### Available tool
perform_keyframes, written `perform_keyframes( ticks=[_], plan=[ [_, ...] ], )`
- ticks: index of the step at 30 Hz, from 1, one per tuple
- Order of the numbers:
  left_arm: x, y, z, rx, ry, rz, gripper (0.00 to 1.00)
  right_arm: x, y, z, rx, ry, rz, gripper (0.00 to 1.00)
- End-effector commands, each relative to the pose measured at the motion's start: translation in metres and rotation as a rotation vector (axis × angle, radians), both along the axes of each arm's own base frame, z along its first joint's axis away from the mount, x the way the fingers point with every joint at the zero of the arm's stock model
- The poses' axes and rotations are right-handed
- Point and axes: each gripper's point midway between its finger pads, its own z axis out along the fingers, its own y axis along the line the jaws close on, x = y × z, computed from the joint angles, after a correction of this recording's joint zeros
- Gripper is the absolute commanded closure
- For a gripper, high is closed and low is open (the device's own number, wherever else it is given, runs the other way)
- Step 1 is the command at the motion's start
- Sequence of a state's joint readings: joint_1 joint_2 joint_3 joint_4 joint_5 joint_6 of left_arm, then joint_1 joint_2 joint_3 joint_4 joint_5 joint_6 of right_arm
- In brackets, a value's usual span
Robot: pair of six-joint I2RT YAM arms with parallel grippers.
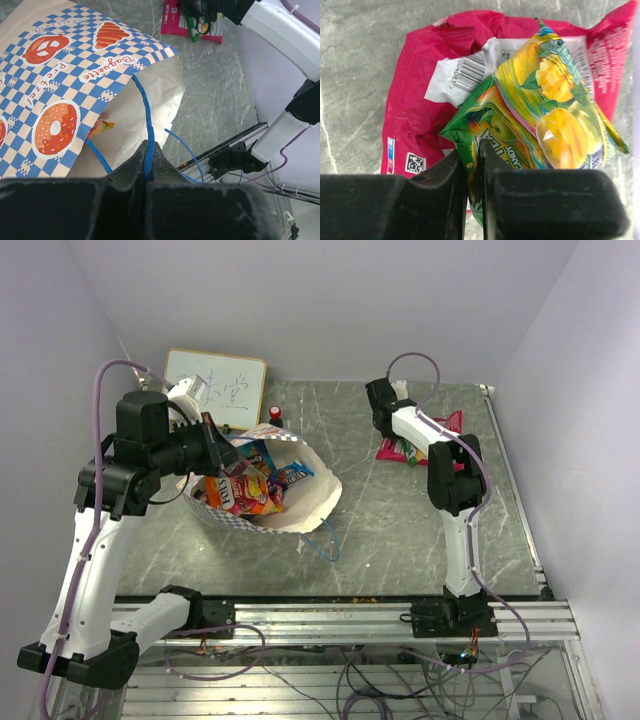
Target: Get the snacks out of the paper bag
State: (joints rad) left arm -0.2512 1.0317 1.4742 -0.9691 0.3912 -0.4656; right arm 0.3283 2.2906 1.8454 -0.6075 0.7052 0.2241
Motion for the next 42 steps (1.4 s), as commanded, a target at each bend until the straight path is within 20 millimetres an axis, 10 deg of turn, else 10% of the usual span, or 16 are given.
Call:
perform_keyframes(
  ticks=[1, 12, 23, 29, 35, 42],
  plan=[
    [-0.006, -0.006, 0.018, -0.049, -0.043, -0.016, 0.93, -0.003, 0.005, 0.007, 0.107, -0.074, -0.055, 0.81],
    [-0.003, -0.029, 0.025, -0.172, -0.088, -0.113, 0.93, -0.043, 0.019, 0.11, 0.276, -0.241, 0.151, 0.2],
    [-0.025, -0.052, 0.035, -0.348, -0.144, -0.275, 0.93, -0.14, 0.119, 0.179, 0.745, -0.349, 0.618, 0.21],
    [-0.04, -0.057, 0.045, -0.441, -0.17, -0.313, 0.93, -0.228, 0.217, 0.236, 0.801, -0.48, 1.145, 0.23],
    [-0.037, -0.056, 0.047, -0.444, -0.193, -0.305, 0.93, -0.302, 0.279, 0.233, 0.854, -0.555, 1.475, 0.31],
    [-0.029, -0.054, 0.05, -0.466, -0.216, -0.263, 0.93, -0.338, 0.324, 0.203, 0.791, -0.569, 1.586, 0.34]
  ],
)
